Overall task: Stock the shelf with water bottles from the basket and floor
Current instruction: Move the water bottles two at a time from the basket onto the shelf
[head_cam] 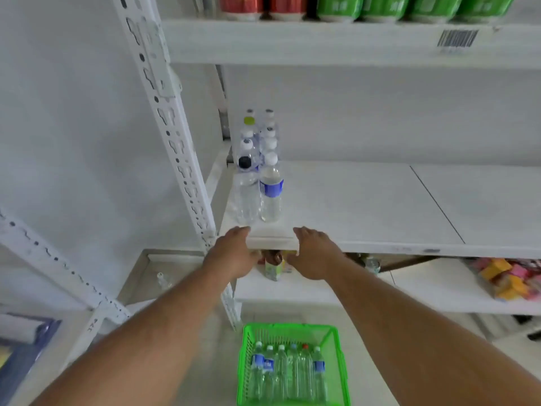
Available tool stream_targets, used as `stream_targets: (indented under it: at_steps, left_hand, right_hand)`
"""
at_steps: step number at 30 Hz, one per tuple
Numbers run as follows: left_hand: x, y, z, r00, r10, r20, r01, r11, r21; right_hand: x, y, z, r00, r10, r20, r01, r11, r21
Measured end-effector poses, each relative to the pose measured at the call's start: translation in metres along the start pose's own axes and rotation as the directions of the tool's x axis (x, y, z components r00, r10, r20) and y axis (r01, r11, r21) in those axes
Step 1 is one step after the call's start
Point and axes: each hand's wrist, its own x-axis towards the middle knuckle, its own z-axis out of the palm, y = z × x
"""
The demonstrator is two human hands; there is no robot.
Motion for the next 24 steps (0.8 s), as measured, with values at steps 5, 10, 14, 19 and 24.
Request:
stream_targets:
  at_steps: [5,10,14,19,24]
  left_hand:
    - [-0.05,0.02,0.039,0.999,-0.022,0.035,0.021,0.999,0.029]
    - [-0.108,0.042,0.096,0.986,-0.087,0.143,0.087,0.996,0.003]
    - [-0.145,0.058,0.132,0.971,-0.127,0.202,0.133,0.991,-0.015]
    - [-0.177,0.065,0.162,0.962,-0.144,0.232,0.146,0.989,0.009]
    - [-0.187,0.052,0.178,0.941,-0.199,0.274,0.206,0.979,0.004]
  right_hand:
    - [-0.053,0.042,0.027,0.999,-0.036,0.028,0.038,0.998,-0.05]
    - [-0.114,0.094,0.054,0.994,-0.016,0.109,0.018,1.0,-0.013]
    - [-0.153,0.128,0.068,0.989,0.002,0.147,-0.007,0.999,0.036]
    - [-0.186,0.154,0.084,0.977,0.032,0.211,-0.047,0.997,0.064]
    - [-0.199,0.16,0.111,0.96,0.067,0.271,-0.101,0.988,0.115]
